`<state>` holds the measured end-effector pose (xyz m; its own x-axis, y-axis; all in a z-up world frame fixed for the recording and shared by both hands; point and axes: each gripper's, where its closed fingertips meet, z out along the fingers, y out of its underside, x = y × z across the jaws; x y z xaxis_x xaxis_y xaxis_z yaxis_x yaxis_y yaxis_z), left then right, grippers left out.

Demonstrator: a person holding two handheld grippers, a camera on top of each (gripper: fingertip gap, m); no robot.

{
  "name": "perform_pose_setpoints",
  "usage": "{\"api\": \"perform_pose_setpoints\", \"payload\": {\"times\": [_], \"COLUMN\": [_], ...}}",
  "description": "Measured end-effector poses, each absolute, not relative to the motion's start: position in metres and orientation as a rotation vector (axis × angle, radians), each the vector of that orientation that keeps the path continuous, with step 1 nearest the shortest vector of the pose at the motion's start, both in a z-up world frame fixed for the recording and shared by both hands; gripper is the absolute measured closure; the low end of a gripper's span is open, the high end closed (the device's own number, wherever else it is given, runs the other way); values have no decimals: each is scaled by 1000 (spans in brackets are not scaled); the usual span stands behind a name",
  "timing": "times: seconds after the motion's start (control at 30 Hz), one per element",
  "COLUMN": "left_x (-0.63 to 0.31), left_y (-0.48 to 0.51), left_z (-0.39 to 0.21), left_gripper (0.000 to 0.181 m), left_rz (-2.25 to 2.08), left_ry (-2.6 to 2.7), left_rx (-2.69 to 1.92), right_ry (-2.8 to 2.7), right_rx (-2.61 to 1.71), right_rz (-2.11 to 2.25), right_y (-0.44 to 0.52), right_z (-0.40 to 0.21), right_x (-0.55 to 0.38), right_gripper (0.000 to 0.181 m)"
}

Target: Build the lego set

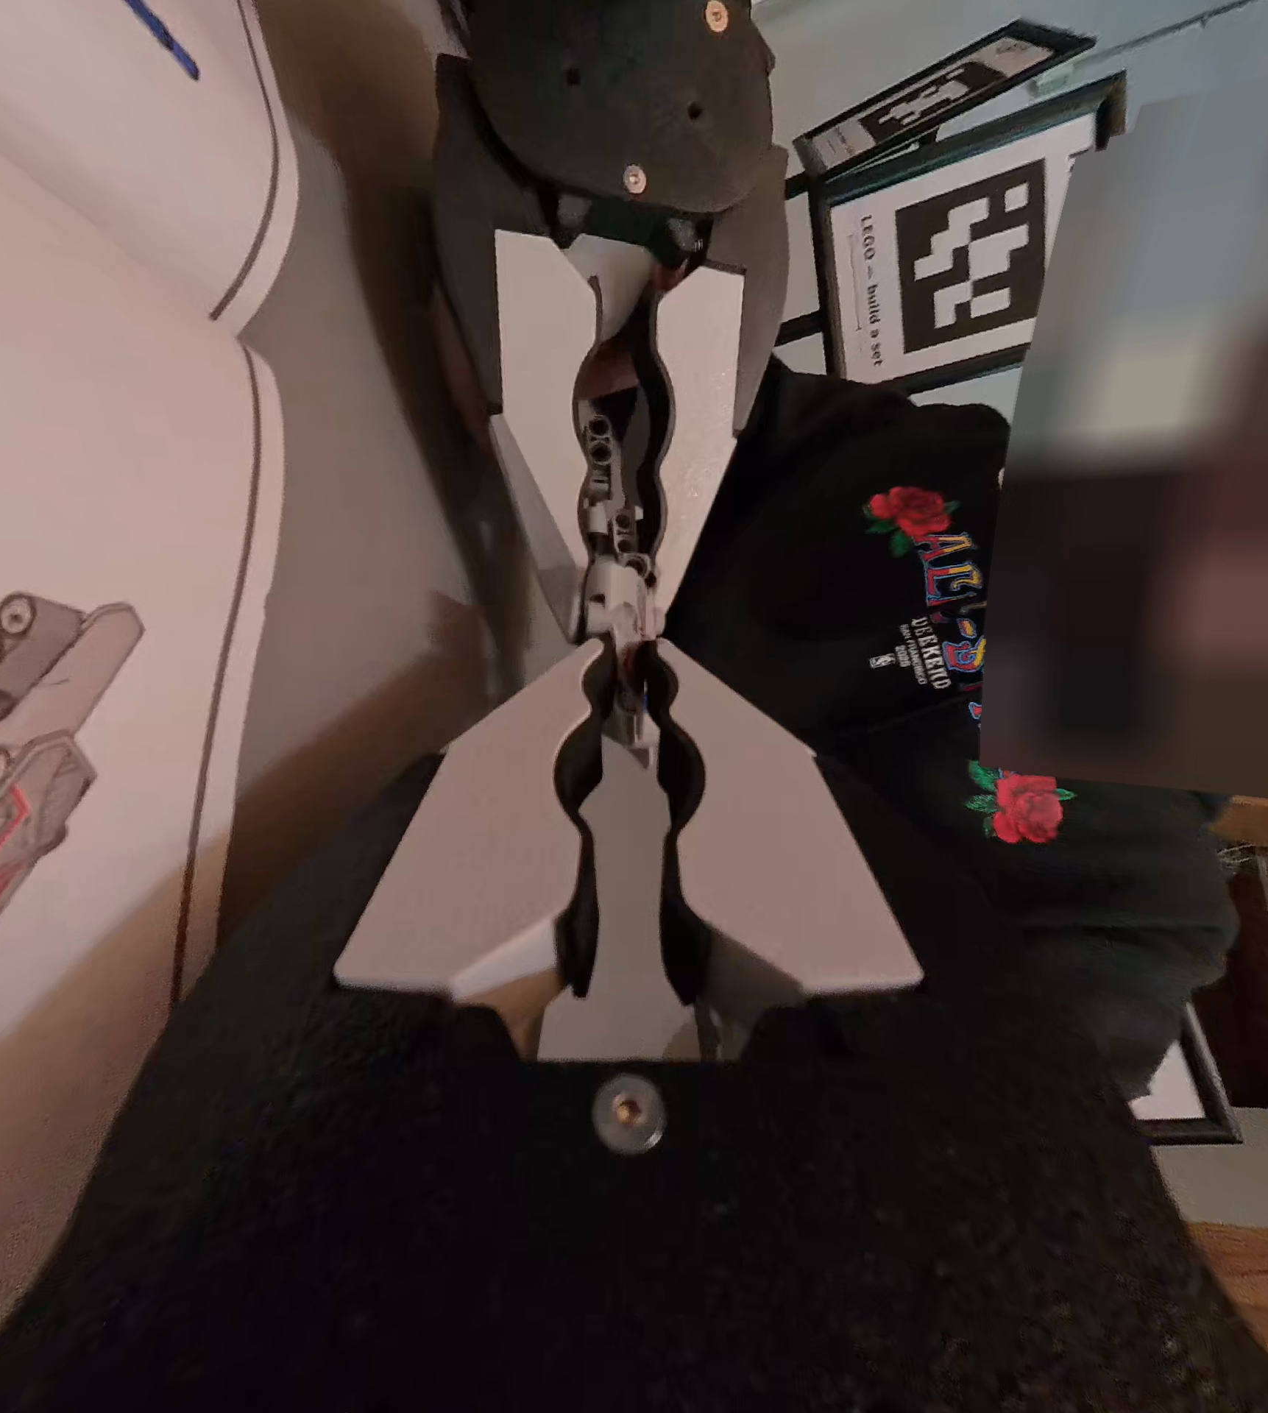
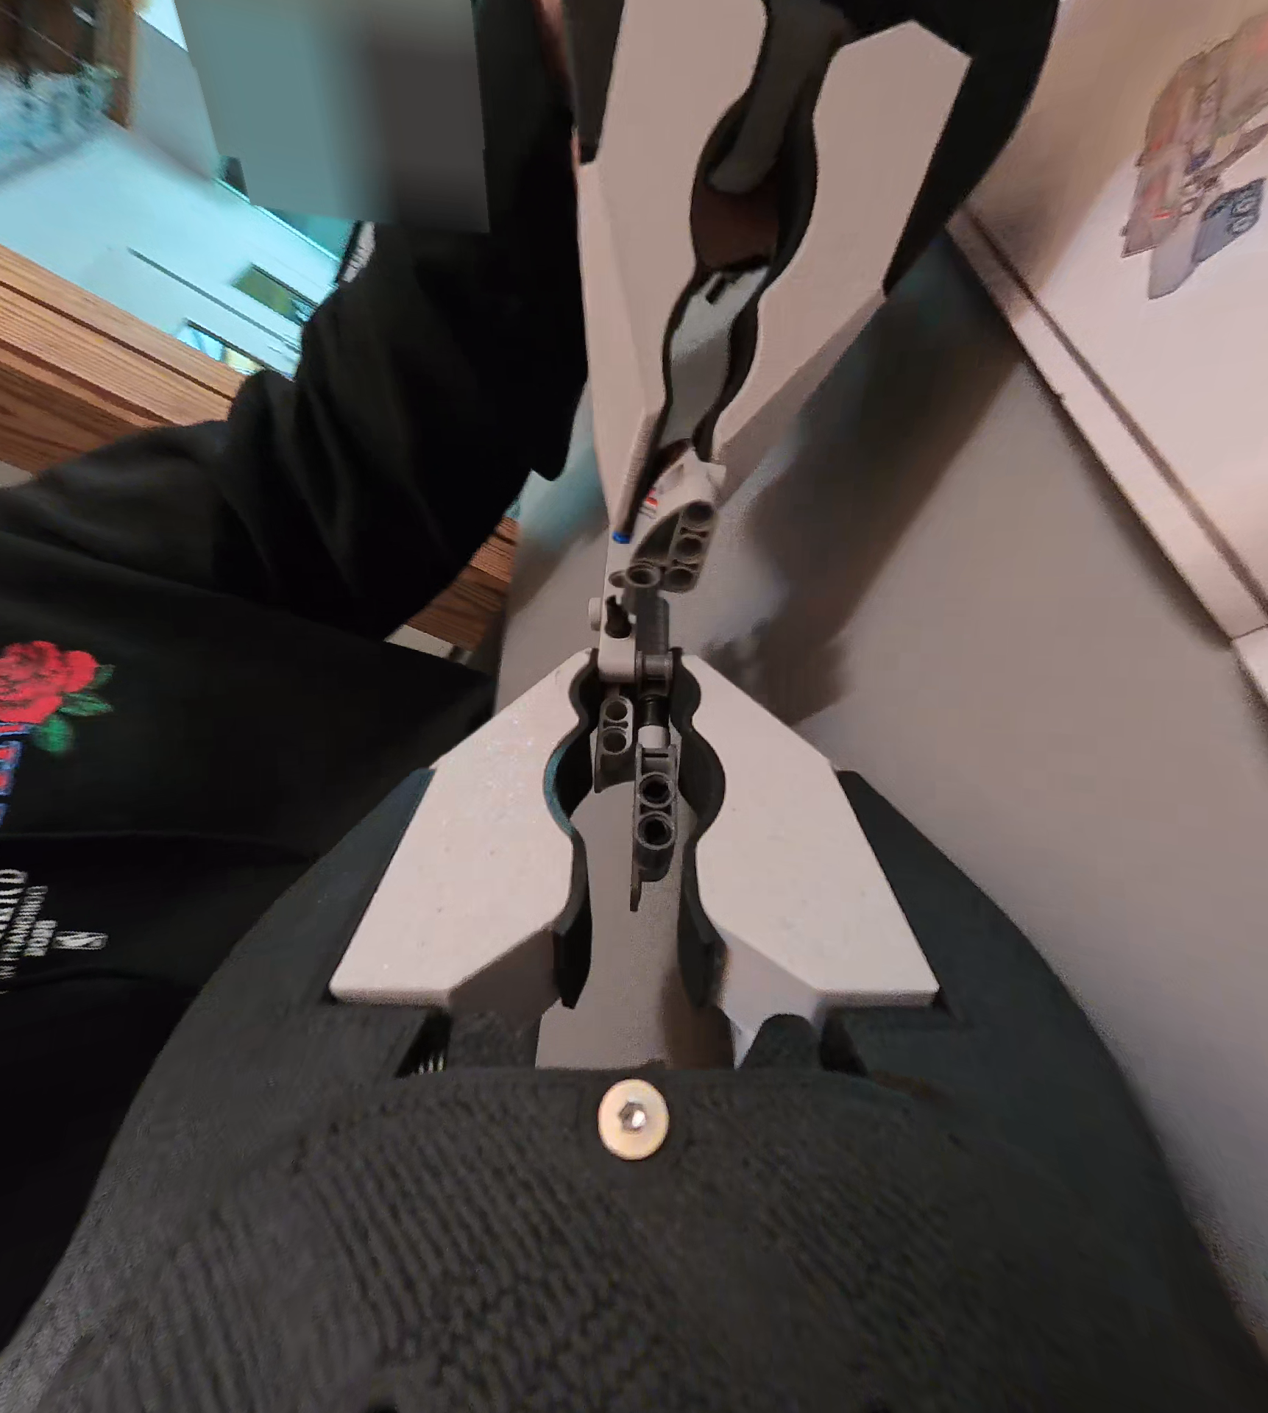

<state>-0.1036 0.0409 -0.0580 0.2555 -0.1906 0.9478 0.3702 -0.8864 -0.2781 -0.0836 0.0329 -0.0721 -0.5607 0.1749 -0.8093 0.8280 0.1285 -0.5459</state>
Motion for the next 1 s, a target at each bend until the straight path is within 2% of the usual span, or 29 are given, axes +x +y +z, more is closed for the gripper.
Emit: {"api": "perform_pose_setpoints", "payload": {"times": [0.3, 1.0], "left_x": [-106, -116], "left_y": [47, 48], "left_z": [-55, -56], "left_gripper": [177, 177], "left_rz": [-1845, -1560], "left_ry": [-318, -299], "left_rx": [-1973, -2071], "right_ry": [1789, 1774], "right_rx": [1035, 1095], "right_rz": [-1436, -1494], "right_y": [34, 38], "right_z": [-76, -75], "right_x": [-88, -97], "right_gripper": [166, 167]}}
